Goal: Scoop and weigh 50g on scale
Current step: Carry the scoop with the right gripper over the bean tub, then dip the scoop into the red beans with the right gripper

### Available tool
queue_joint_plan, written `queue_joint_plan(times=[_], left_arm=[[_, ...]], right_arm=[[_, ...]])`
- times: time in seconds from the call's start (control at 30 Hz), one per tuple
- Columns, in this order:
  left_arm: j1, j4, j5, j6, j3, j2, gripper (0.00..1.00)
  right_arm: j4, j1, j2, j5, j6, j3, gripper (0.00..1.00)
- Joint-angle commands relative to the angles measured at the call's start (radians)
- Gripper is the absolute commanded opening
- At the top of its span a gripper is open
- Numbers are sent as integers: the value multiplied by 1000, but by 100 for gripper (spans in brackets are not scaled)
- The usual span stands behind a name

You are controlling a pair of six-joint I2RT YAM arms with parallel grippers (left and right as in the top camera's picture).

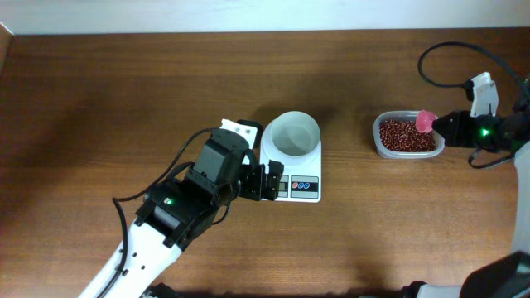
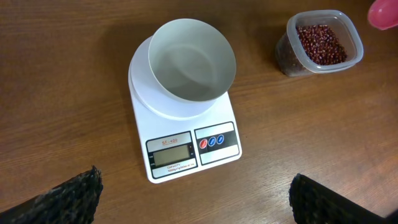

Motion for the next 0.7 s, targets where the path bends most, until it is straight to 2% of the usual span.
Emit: queue_joint_plan(times=[0.0, 0.27, 0.67], left_arm=[[-4, -1, -11, 19, 18, -15, 99], [-4, -1, -11, 19, 18, -15, 99], [-4, -1, -11, 19, 18, -15, 99]], right_arm=[[30, -5, 59, 20, 7, 15, 4], [121, -5, 140, 161, 6, 15, 4], [89, -6, 238, 163, 3, 13, 4]])
